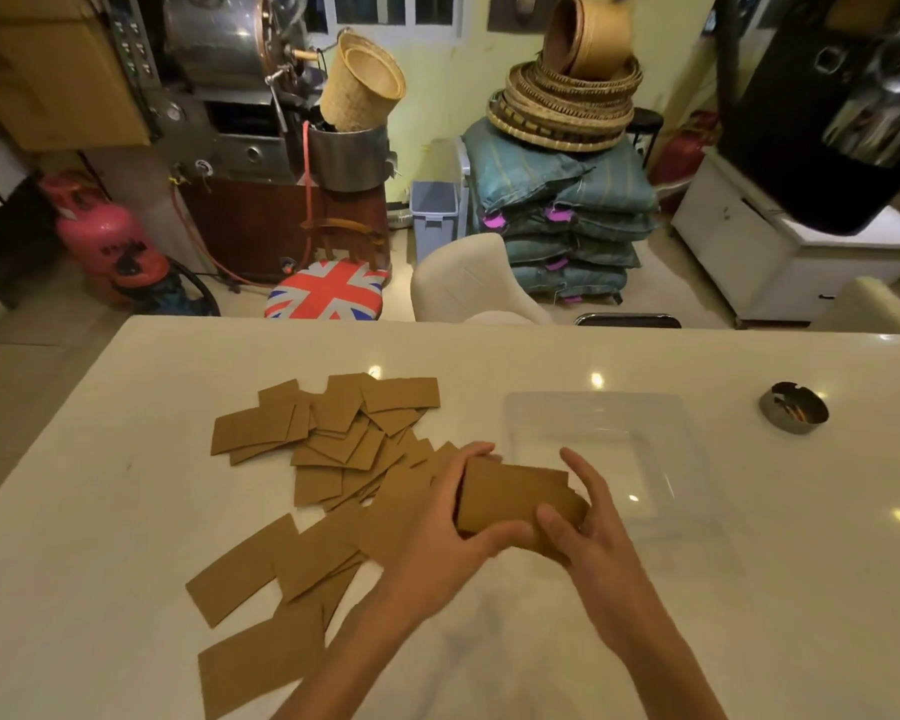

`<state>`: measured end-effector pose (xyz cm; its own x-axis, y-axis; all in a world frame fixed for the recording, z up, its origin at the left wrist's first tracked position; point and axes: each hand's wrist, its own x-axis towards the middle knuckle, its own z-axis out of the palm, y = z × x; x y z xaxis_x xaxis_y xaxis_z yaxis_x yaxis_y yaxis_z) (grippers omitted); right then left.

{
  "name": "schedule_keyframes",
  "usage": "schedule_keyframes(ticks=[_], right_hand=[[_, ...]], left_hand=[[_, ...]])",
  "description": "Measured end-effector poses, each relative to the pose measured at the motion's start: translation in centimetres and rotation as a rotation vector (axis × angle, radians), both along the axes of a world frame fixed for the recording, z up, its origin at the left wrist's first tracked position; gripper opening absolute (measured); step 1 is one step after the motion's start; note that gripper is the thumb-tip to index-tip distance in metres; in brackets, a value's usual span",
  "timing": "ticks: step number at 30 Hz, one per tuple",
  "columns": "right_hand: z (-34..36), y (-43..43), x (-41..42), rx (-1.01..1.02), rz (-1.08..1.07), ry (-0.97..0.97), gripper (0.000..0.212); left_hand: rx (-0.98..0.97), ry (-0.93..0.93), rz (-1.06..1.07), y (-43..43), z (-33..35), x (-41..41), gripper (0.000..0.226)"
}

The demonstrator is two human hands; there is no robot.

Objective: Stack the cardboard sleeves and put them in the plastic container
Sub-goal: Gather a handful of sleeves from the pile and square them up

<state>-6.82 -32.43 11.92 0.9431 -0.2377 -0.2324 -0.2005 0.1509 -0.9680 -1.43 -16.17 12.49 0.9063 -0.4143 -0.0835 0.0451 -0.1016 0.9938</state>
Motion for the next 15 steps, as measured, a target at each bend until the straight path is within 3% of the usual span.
schedule_keyframes(ticks=[2,4,10,15], right_hand=[[1.5,-1.3,0.0,-0.044,0.078,0.011,0.047],[2.7,-2.4,0.2,-0.082,0.135,0.012,0.043],[4.6,-6.2,2.3,-0.303,0.241,0.046,0.041],[4.5,-7.4,4.7,-0.251,0.109,0.025,0.035]], left_hand=[[-0.011,0.013,-0.056,-0.6,0.9,0.4,0.074],[-0.075,0.003,-0.036,-1.7,1.4,0.8,0.073],[-0.273,0.154,0.008,-4.4,2.2,2.8,0.015],[-0.207,0.047,0.073,-7.6,3.0,4.2,0.019]])
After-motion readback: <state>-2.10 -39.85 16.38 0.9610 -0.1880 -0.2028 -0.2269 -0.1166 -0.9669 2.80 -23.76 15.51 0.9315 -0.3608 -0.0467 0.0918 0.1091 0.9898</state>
